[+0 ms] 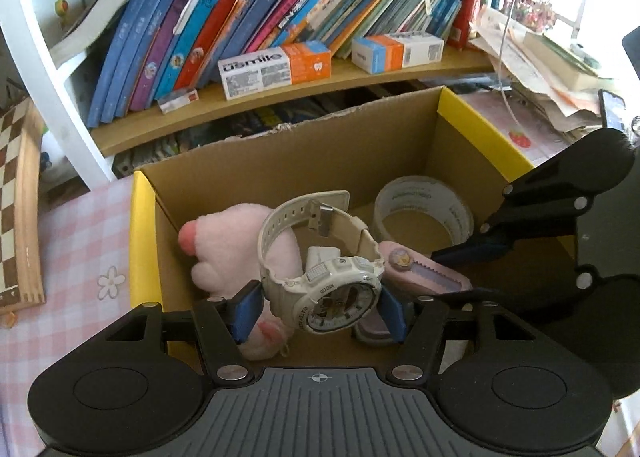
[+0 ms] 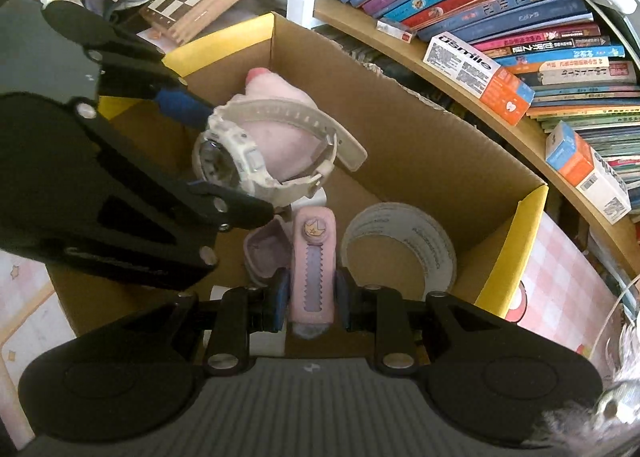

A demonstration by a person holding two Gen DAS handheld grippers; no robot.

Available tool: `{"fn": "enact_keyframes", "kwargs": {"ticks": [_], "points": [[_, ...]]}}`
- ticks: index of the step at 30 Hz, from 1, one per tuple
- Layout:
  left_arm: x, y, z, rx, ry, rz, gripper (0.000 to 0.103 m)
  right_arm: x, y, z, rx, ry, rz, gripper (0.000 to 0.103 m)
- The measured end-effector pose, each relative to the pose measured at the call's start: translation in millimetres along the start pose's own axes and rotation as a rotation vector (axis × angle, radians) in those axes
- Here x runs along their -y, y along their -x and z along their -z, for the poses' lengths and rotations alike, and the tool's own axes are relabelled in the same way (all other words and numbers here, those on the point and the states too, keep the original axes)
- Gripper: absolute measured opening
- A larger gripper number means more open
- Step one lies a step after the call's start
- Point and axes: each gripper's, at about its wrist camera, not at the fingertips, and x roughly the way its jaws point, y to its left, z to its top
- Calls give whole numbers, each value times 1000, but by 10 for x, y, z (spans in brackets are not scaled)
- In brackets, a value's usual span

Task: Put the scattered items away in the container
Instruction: 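Lower the watch into the box with the left gripper while the right gripper lowers the comb and releases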

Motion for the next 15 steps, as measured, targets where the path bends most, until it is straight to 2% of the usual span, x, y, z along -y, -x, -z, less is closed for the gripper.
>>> {"fn": "enact_keyframes", "kwargs": {"ticks": [3,6,9,11,13,15], "points": [[-2,11,16,16,-1,-6,65,25,-12,5,4,-16,-18,24],[0,129,16,75,13,-6,76,52,0,6,14,-31,-34,24],[-38,303,-12,139,49,9,78,83,24,10,39,-47,-52,24],[-65,435,-17,178,69,-4,79,104,67,4,62,-58,-57,29],[-105,574,-1,212,93,-19,79,119,134,-3,88,-68,-63,39],[-154,719,37,241,129,-33,79,119,212,-8,114,-71,-64,41]]}}
